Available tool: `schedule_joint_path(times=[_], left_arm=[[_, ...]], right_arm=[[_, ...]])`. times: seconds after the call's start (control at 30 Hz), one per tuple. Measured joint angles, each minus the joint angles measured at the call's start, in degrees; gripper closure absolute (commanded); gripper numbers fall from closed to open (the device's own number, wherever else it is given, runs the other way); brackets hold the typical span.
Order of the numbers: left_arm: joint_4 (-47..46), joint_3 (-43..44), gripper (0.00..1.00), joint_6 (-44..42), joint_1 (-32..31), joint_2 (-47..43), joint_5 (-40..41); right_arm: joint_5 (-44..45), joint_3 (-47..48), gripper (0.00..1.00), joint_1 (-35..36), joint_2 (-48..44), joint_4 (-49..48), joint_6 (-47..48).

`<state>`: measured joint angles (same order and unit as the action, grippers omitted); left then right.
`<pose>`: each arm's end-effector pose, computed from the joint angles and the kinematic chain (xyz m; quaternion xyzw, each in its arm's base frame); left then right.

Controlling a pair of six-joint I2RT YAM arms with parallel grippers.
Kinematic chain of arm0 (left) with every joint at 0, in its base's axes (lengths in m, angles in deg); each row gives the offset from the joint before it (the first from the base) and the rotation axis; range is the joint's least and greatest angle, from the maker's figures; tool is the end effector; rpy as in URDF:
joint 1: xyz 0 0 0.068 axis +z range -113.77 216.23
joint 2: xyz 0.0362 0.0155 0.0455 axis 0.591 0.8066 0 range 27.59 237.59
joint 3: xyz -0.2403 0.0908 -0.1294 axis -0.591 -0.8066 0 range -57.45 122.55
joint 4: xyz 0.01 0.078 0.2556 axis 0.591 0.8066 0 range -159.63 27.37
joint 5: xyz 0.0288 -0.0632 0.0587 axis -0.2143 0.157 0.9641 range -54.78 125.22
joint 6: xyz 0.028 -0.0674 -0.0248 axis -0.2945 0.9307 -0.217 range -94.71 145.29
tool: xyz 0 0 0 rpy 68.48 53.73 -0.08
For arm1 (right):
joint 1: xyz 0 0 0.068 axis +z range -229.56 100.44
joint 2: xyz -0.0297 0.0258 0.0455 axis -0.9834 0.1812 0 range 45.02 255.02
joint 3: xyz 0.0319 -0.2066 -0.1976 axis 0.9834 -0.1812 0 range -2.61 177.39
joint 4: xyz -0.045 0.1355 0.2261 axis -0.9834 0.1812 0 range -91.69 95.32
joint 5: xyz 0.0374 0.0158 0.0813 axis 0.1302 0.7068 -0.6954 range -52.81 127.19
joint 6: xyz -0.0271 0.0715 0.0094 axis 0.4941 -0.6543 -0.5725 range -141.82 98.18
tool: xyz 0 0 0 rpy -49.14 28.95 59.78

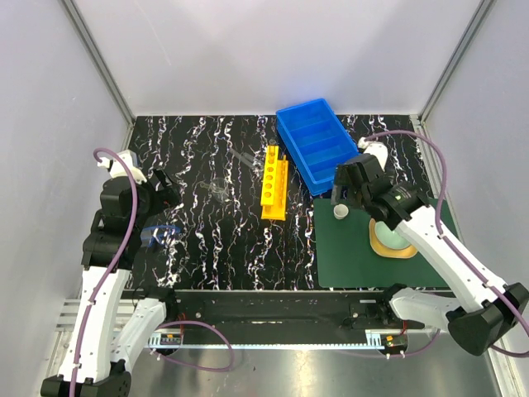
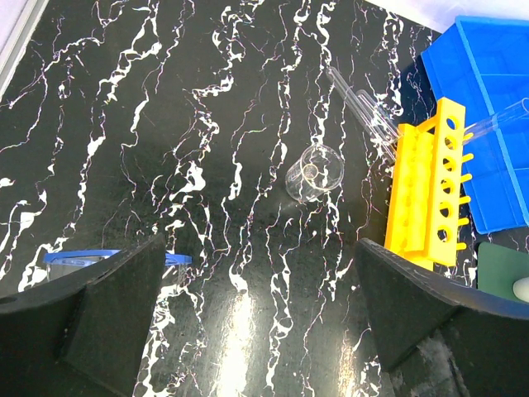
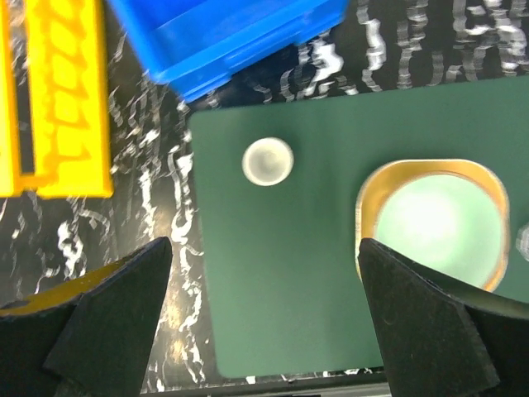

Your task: Organize the chemistry lab equipment

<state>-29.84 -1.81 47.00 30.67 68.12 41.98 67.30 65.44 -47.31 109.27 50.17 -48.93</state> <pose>0.1612 -0.0079 0.3603 -0.1496 0.8276 -0.0787 0.5352 0.2144 0.0964 0.3444 0.0524 0.9050 -0.0396 0.4204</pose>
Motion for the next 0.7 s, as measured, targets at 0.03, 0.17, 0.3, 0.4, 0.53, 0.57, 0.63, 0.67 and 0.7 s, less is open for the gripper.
schedule_joint_path(times=[0.03,0.17,0.3,0.4,0.53,0.57,0.63,0.67,0.7], left_arm=[[0.0,0.0,0.01,0.0,0.0,0.0,0.0],[0.0,0.0,0.01,0.0,0.0,0.0,-0.3],[0.0,0.0,0.01,0.0,0.0,0.0,-0.5],[0.0,-0.2,0.01,0.0,0.0,-0.1,-0.6],[0.0,-0.9,0.01,0.0,0.0,-0.4,-0.9],[0.1,-0.9,0.01,0.0,0.0,-0.3,-1.0],[0.1,-0.9,0.01,0.0,0.0,-0.3,-1.3],[0.1,-0.9,0.01,0.0,0.0,-0.3,-1.5],[0.1,-1.0,0.01,0.0,0.0,-0.3,-1.6]], right_arm=[[-2.8,-0.5,0.00,0.0,0.4,-0.6,0.9],[-11.8,-2.3,0.00,0.0,2.3,-3.9,4.3],[-18.4,-2.9,0.01,0.0,4.8,-6.0,6.5],[-23.0,-2.7,0.02,0.0,7.7,-8.0,7.5],[-27.5,-1.7,0.03,0.4,11.4,-10.5,8.3],[-28.4,-1.0,0.03,0.5,12.5,-11.1,8.6],[-29.6,1.2,0.04,0.7,15.2,-12.2,9.2],[-29.8,2.5,0.05,0.8,16.8,-12.6,9.4],[-29.9,3.7,0.05,0.8,18.4,-13.5,9.4]])
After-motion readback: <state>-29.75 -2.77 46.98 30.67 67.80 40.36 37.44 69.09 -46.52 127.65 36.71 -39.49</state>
